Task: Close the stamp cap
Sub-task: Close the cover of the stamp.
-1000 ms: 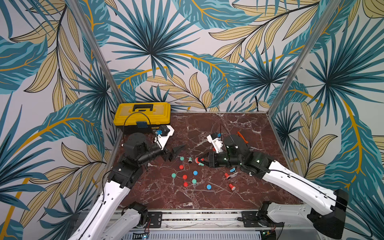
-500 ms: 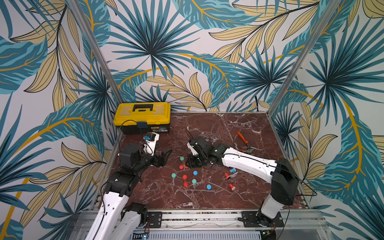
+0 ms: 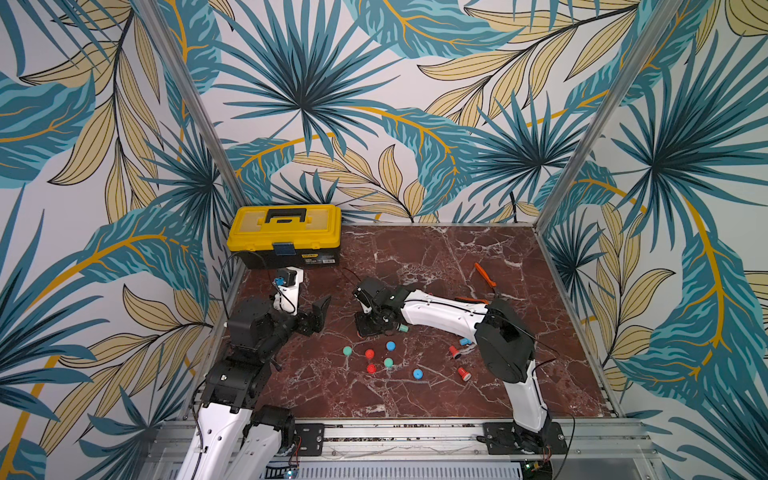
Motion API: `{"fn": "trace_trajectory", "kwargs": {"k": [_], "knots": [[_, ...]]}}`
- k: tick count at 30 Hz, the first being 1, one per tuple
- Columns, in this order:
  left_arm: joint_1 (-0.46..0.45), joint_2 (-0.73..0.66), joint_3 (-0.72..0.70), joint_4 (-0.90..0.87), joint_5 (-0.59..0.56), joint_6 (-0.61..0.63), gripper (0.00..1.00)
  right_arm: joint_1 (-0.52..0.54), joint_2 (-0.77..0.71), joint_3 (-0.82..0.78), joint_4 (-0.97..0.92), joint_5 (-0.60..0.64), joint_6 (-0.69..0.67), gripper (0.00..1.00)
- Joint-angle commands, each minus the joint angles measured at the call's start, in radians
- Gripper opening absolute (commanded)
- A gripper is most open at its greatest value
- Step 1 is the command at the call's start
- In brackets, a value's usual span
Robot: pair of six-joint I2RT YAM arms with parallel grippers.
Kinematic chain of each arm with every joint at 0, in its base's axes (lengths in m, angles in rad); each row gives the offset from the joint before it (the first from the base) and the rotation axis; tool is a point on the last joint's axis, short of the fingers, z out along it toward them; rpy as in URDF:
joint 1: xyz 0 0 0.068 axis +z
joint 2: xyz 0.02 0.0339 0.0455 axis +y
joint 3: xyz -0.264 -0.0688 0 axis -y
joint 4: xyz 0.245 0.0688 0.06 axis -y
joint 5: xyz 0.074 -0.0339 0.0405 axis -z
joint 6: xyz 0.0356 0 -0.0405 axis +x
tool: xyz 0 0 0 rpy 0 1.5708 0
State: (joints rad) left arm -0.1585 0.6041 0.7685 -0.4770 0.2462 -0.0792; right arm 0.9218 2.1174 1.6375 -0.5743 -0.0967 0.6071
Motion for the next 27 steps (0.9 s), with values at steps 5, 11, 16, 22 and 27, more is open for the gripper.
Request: {"fn": "trace_trajectory", "kwargs": {"k": [5,11,16,22,27], "knots": [[0.019,-0.003,-0.009,-0.006,0.009,-0.003,0.81,0.003,0.057,0.055,-0.047,0.040,-0.020,0.01],[0.027,-0.003,-0.009,-0.006,0.019,-0.006,0.81,0.004,0.096,0.100,-0.092,0.048,-0.031,0.02],[0.030,-0.001,-0.009,-0.006,0.019,-0.008,0.81,0.005,0.096,0.098,-0.123,0.063,-0.039,0.02],[0.033,0.003,-0.009,-0.006,0.026,-0.009,0.81,0.004,0.095,0.087,-0.149,0.081,-0.049,0.02],[0.033,0.003,-0.009,-0.005,0.027,-0.008,0.81,0.004,0.075,0.053,-0.126,0.066,-0.038,0.02]]}}
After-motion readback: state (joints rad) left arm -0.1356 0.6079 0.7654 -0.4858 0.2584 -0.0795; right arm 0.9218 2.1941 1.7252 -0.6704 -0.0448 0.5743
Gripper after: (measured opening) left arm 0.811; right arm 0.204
